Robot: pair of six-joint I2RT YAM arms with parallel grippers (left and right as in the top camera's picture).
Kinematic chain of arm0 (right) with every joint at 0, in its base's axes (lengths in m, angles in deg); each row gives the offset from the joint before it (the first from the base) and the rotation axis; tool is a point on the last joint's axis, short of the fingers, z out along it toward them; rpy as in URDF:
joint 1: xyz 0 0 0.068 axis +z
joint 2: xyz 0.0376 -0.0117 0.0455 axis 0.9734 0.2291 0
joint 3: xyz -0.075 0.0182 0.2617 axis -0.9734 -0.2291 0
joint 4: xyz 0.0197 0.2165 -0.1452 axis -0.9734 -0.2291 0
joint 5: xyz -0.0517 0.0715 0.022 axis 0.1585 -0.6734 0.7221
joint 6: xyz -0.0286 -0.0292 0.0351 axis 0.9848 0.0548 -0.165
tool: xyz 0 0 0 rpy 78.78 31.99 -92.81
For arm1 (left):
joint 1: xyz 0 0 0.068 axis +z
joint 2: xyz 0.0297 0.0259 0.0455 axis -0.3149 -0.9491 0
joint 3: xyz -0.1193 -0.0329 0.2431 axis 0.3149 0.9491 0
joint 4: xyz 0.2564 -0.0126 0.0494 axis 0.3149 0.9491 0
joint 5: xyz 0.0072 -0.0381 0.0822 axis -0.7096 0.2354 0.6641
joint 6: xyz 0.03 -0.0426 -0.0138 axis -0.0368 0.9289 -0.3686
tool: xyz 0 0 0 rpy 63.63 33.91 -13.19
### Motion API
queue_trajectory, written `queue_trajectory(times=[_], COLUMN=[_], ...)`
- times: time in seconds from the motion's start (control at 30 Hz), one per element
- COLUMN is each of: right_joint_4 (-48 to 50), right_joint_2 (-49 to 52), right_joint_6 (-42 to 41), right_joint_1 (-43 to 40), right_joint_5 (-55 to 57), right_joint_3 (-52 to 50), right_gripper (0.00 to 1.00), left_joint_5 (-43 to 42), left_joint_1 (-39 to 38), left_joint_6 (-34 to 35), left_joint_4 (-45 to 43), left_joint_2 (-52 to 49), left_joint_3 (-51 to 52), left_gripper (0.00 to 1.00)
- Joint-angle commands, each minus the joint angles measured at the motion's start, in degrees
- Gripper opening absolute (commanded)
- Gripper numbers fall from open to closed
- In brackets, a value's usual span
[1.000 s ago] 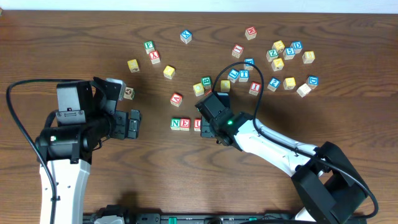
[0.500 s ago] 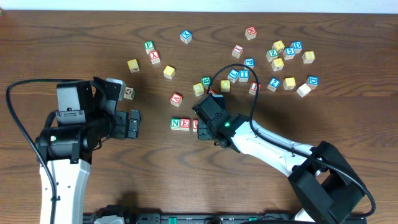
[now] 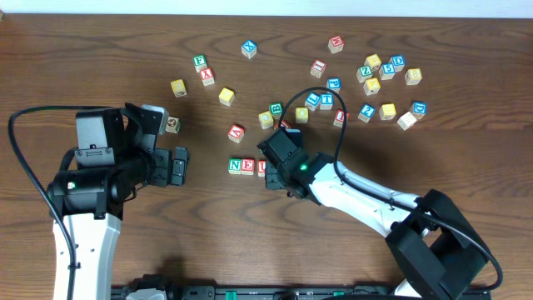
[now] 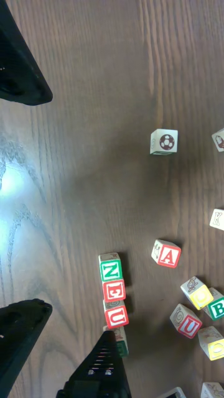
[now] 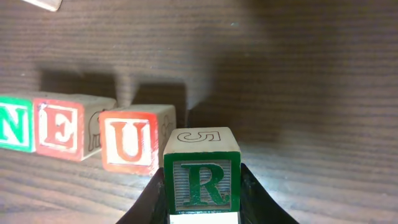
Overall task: Spell out NEURIPS
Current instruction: 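Lower the green R block to the right of the U block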
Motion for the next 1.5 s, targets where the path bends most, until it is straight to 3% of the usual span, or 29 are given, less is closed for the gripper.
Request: queue_trajectory(times=[0.0, 1.47], right_joint_4=[-0.2, 2.4], right_joint_2=[0.7, 0.7], right_joint_6=[-2.9, -0.5], right_joint_1=[1.6, 2.4], right_joint_5=[0.8, 2.0], right_joint_3=[1.1, 1.1], right_gripper=[0.01, 0.01], left_joint_5=[-0.7, -0.7], left_joint_1=[0.3, 0.3], left_joint_6=[-0.7, -0.7], left_joint_4=[0.1, 0.1], left_joint_2=[0.3, 0.3], left_joint_3=[-1.2, -1.2], left_gripper=[0.98, 0.98])
